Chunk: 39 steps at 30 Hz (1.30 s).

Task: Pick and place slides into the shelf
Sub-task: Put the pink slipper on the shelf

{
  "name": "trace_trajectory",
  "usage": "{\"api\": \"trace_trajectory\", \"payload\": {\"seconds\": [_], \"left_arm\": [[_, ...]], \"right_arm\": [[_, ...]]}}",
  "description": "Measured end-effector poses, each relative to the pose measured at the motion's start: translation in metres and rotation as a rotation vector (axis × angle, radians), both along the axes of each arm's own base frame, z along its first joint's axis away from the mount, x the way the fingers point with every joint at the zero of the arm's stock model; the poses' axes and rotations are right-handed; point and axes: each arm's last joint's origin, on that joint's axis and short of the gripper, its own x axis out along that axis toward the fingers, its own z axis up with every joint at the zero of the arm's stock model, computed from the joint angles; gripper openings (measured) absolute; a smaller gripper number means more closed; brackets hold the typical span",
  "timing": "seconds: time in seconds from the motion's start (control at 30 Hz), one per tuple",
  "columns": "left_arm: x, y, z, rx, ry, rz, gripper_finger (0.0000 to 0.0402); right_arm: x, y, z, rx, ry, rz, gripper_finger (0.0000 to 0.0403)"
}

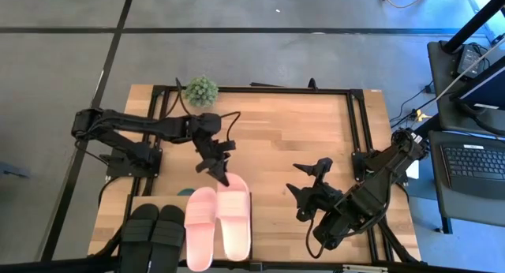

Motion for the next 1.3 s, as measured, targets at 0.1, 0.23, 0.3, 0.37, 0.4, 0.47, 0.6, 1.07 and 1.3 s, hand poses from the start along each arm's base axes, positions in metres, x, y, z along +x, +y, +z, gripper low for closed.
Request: {"api": "trace_trajectory", "payload": {"seconds": [0.1,0.23,0.3,0.37,0.4,0.47,0.6,1.07,1.3], "left_arm": [[0.002,-0.005,-0.002,-0.005,-0.002,-0.034,0.0033],[0.003,-0.011,-0.006,-0.009,0.023,-0.062,0.0033],[0.004,-0.012,-0.013,-0.011,0.065,-0.065,0.0033],[0.007,-0.013,-0.016,-0.009,0.070,-0.064,0.0033],[0.009,-0.012,-0.019,-0.007,0.079,-0.063,0.0033],[0.011,-0.012,-0.025,-0.002,0.097,-0.066,0.0033],[0.016,-0.013,-0.035,-0.004,0.135,-0.070,0.0037],[0.022,-0.011,-0.047,-0.016,0.193,-0.057,0.0072],[0.022,-0.010,-0.047,-0.013,0.197,-0.040,0.0084]], "right_arm": [[0.000,0.000,0.000,0.007,-0.006,-0.004,0.0317],[0.000,0.000,0.000,0.030,-0.024,-0.018,0.0317],[0.000,0.000,0.000,0.033,-0.026,-0.019,0.0317],[0.000,0.000,0.000,0.034,-0.027,-0.019,0.0317],[0.000,0.000,0.000,0.033,-0.027,-0.019,0.0317],[0.000,0.000,0.000,0.035,-0.028,-0.020,0.0317],[0.000,0.000,0.000,0.037,-0.029,-0.021,0.0317],[0.000,0.000,0.000,0.037,-0.025,-0.019,0.0317],[0.000,0.001,-0.002,0.084,0.020,-0.001,0.0317]]}}
